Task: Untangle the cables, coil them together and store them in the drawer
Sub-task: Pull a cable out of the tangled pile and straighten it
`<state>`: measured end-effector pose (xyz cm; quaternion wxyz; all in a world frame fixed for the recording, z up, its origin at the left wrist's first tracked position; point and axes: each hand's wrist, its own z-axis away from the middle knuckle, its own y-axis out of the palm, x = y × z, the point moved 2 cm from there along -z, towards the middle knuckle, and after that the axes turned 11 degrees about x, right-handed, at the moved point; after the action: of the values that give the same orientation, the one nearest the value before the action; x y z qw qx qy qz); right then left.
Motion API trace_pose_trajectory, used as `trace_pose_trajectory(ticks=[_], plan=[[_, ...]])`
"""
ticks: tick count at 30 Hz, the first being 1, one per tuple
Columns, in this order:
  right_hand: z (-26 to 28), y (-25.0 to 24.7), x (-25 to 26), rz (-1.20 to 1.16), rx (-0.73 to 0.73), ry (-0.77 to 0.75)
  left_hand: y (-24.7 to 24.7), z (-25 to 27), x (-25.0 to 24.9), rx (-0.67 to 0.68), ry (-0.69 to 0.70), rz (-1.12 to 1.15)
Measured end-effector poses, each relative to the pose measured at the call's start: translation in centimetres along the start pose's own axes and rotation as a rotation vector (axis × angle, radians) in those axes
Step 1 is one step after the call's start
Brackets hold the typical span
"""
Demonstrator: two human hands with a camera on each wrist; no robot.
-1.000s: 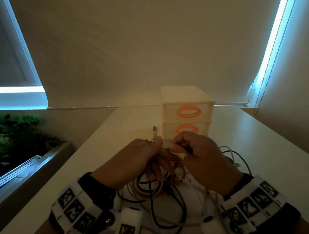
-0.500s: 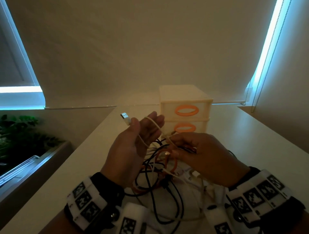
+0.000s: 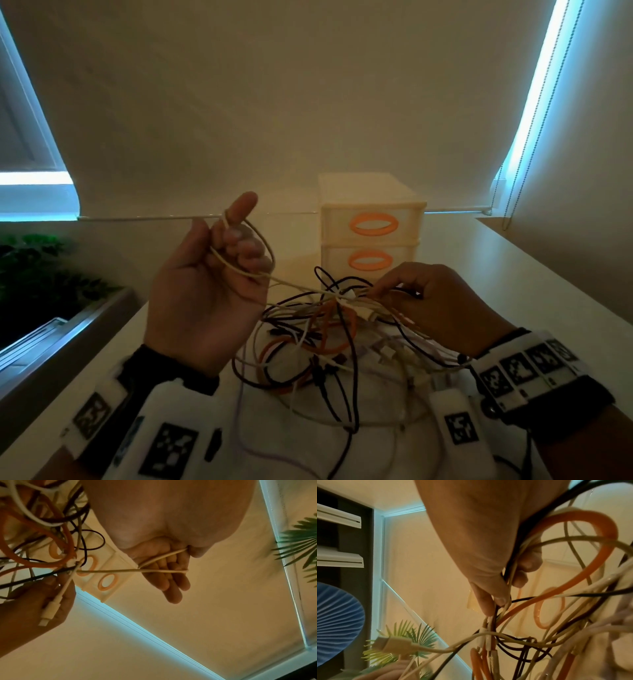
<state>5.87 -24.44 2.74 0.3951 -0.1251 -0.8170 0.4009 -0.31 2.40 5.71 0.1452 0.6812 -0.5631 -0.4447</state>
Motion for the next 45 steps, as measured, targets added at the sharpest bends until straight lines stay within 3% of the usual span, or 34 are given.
trace_pose_trajectory(ticks=[3,8,12,16,21,23,27,32,36,40,45], plan=[[0.1,0.0,-0.1,0.025,-0.038,0.018,0.1,0.2,0.1,0.022,-0.015,-0.07],[0.4,0.3,2.4,0.205,-0.07,-0.121,0.6,0.2,2.4,-0.159,-0.011,-0.273],[0.7,-0.3,5.9,0.084,-0.136,-0.203,1.0,0.1,3.4,-0.197,-0.043,-0.322],[0.3,1.7,9.7,-0.318,0.033,-0.143,0.9,-0.1,3.8,-0.232,-0.04,-0.44],[-0.1,4.9,9.1,-0.444,0.299,-0.01,1.0,-0.3,3.2,-0.286,-0.003,-0.44],[0.0,5.5,8.5,-0.386,0.354,0.004,1.0,-0.4,3.0,-0.295,-0.021,-0.381],[-0.4,4.8,7.2,-0.323,0.35,-0.016,0.3,0.1,2.2,-0.231,-0.029,-0.168],[-0.4,3.8,5.9,-0.283,0.391,-0.003,-0.1,0.3,1.8,-0.01,-0.088,-0.044],[-0.4,2.9,5.3,-0.257,0.225,-0.019,0.6,0.5,1.7,0.109,-0.191,-0.071],[-0.4,2.9,5.7,-0.236,0.042,-0.069,1.1,0.6,2.3,0.15,-0.38,-0.321],[-0.4,2.5,5.7,-0.184,-0.108,-0.052,1.7,1.2,2.2,0.059,-0.55,-0.998]])
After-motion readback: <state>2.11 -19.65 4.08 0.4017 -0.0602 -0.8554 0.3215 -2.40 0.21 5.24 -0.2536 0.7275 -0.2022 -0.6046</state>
